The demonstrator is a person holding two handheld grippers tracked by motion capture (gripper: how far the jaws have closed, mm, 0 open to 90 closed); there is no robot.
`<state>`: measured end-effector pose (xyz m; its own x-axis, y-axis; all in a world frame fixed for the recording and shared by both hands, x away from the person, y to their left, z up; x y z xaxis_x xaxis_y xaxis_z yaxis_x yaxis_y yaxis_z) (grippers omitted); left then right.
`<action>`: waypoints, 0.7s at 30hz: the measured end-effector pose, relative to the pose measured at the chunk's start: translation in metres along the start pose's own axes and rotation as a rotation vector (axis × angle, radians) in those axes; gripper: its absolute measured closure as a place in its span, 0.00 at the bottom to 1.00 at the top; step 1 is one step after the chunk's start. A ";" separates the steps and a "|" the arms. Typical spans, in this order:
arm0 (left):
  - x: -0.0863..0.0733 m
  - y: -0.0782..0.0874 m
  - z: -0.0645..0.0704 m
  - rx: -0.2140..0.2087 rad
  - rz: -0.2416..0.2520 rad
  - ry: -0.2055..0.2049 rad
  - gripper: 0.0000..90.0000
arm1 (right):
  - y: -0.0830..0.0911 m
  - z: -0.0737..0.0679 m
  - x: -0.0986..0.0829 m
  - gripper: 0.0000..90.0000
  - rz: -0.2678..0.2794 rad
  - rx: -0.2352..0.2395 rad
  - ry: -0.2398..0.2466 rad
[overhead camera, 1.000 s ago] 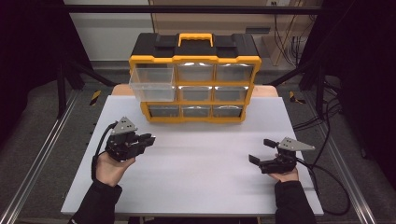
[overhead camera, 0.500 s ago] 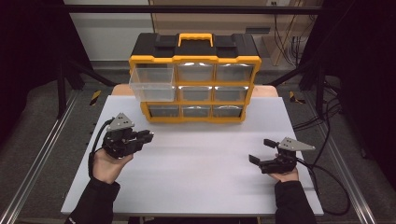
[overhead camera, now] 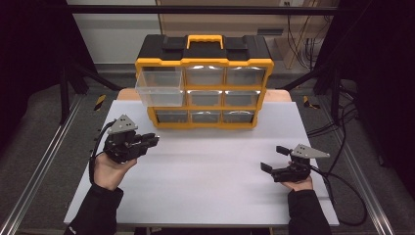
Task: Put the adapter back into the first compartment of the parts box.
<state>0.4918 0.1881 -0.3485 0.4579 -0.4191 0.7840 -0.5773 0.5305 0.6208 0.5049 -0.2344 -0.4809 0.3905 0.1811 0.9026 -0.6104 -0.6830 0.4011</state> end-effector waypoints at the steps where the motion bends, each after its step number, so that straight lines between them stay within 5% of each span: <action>1: 0.000 0.001 0.000 0.001 -0.001 -0.002 0.84 | 0.000 0.000 0.000 0.00 -0.001 0.000 0.000; 21: 0.016 0.011 -0.001 0.017 -0.001 -0.034 0.84 | 0.000 0.000 0.000 0.01 0.001 0.001 0.000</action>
<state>0.4932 0.1877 -0.3295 0.4357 -0.4443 0.7828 -0.5882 0.5178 0.6213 0.5048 -0.2345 -0.4806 0.3899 0.1799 0.9031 -0.6101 -0.6841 0.3997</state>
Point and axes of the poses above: each handheld gripper's, and its own axes: y roughly backward along the jaws, x roughly out of its top, z roughly to its right, the point moved 6 cm from there along -y, roughly forward along the jaws, and after that the axes turned 4 degrees about -z, right-handed, at the moved point
